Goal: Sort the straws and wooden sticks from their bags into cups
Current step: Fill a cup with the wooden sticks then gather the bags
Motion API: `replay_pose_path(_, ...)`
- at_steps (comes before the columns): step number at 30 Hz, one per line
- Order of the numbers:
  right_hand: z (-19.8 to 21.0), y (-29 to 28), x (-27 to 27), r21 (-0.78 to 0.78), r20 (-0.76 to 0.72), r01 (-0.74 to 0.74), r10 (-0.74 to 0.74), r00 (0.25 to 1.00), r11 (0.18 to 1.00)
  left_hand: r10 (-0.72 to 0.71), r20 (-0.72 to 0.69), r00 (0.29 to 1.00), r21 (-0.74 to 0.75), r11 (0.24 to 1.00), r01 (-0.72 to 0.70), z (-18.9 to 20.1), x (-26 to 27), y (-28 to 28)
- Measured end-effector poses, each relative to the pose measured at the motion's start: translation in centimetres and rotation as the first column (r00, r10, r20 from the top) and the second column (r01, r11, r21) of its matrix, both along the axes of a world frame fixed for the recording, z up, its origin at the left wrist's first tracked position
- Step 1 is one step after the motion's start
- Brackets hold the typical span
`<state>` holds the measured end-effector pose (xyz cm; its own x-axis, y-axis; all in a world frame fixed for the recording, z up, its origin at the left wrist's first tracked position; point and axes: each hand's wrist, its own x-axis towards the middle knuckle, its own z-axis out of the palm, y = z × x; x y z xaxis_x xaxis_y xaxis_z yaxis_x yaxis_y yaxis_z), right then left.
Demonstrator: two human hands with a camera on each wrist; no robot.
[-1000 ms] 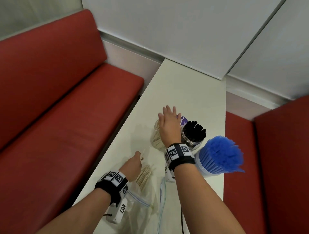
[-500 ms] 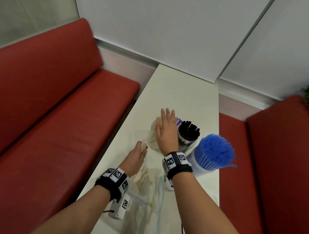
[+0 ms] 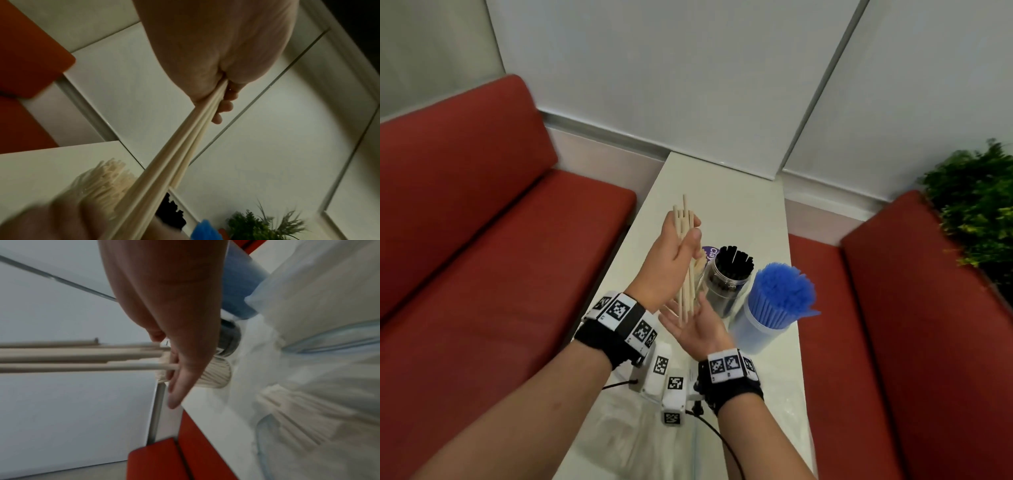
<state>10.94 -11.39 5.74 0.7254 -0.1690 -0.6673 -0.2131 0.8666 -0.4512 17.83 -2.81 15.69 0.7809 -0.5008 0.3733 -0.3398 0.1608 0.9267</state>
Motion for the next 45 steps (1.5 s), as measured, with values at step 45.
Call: replay_pose_path(45, 16.5, -2.2, -4.3, -0.677, 0.595, 0.426, 0.105, 0.797, 0.6, -0.463, -0.863, 0.203, -0.36, 0.845, 0.395, -5.8, -2.1, 3.0)
